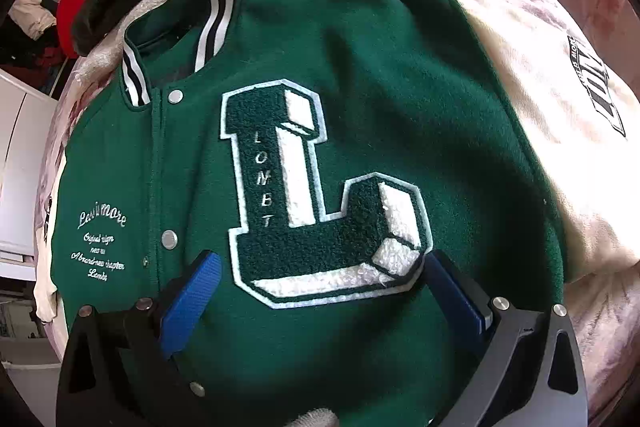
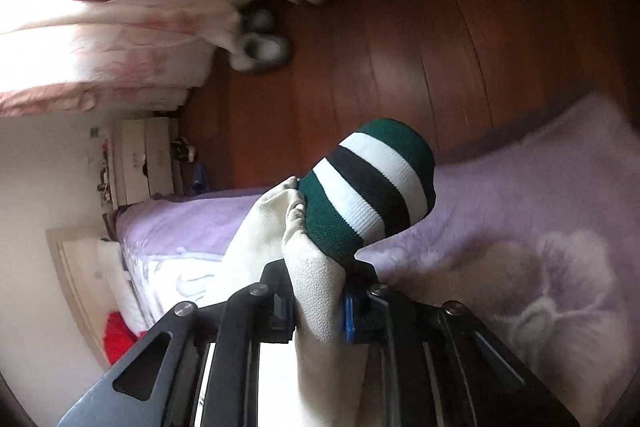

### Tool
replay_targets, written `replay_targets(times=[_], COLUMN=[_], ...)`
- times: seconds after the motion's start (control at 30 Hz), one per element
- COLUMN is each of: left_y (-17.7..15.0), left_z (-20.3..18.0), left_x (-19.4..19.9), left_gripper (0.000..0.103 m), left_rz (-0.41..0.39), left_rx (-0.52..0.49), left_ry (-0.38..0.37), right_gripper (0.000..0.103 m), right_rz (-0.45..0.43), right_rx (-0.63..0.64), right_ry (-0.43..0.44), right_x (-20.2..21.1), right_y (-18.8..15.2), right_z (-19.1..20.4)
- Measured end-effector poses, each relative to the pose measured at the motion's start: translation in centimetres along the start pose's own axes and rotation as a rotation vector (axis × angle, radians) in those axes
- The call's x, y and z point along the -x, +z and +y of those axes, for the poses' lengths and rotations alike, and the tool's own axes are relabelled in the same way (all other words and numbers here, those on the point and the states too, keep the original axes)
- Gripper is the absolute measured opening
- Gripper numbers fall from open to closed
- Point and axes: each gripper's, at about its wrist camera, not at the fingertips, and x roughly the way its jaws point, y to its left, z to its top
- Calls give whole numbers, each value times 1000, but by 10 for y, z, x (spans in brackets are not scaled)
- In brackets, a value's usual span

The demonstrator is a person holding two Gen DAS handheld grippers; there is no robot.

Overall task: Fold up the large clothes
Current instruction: 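Lift the held sleeve and carry it across the jacket body with the right gripper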

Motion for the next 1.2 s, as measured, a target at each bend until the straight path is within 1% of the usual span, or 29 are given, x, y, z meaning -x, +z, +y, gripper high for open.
replay_targets(times=[0.1,0.17,0.23,0.3,0.37,0.47,0.53,0.57,0.6,0.7,0.73,0.77,0.8,0.83,0.87,0.9,0.97,1.03,1.07,1.1,1.13,1.17,1.2], left_y=[4,5,6,6,5,6,0,-4,-8,-23,-30,-35,-42,-50,-59,-66,-82,-94,-100,-105,-109,-113,-116], left_z=[10,18,29,42,62,100,124,141,149,201,222,237,256,272,294,304,333,351,358,367,376,384,389], left_x=[3,9,13,16,23,29,35,38,43,49,50,50,51,51,50,51,46,38,35,29,26,26,28], left_gripper=[103,103,103,103,103,103,103,103,103,103,103,103,103,103,103,103,103,103,103,103,103,103,103], left_rz=[-11,-13,-10,-7,-9,-12,-10,-8,-7,6,13,16,22,27,26,24,23,32,42,57,68,69,67], left_rx=[4,22,50,76,109,157,196,220,239,327,369,403,444,481,526,553,622,672,687,706,725,741,748], left_ry=[14,8,1,-9,-21,-29,-35,-34,-34,-39,-47,-57,-66,-71,-84,-91,-90,-96,-97,-98,-109,-123,-129], right_gripper=[16,16,16,16,16,16,15,15,15,15,15,15,14,14,14,14,14,14,14,16,18,19,19], right_rz=[-48,-73,-93,-116,-123,-123,-114,-104,-95,-38,-23,5,32,58,104,135,185,216,278,343,421,500,582], right_rx=[101,193,287,406,498,649,764,823,872,1074,1133,1203,1255,1285,1332,1380,1497,1635,1697,1727,1736,1708,1635], right_ry=[3,13,27,41,53,79,93,99,102,94,90,80,74,76,74,71,74,42,5,-42,-116,-152,-161], right_x=[37,76,106,137,154,180,191,193,194,188,177,168,158,152,139,130,114,99,84,67,51,39,33], right_y=[0,-8,-20,-46,-72,-129,-181,-208,-231,-341,-372,-412,-447,-475,-512,-546,-627,-705,-746,-769,-800,-812,-820], right_z=[33,57,86,121,152,197,230,243,254,290,297,302,304,305,305,302,294,281,269,260,249,240,230])
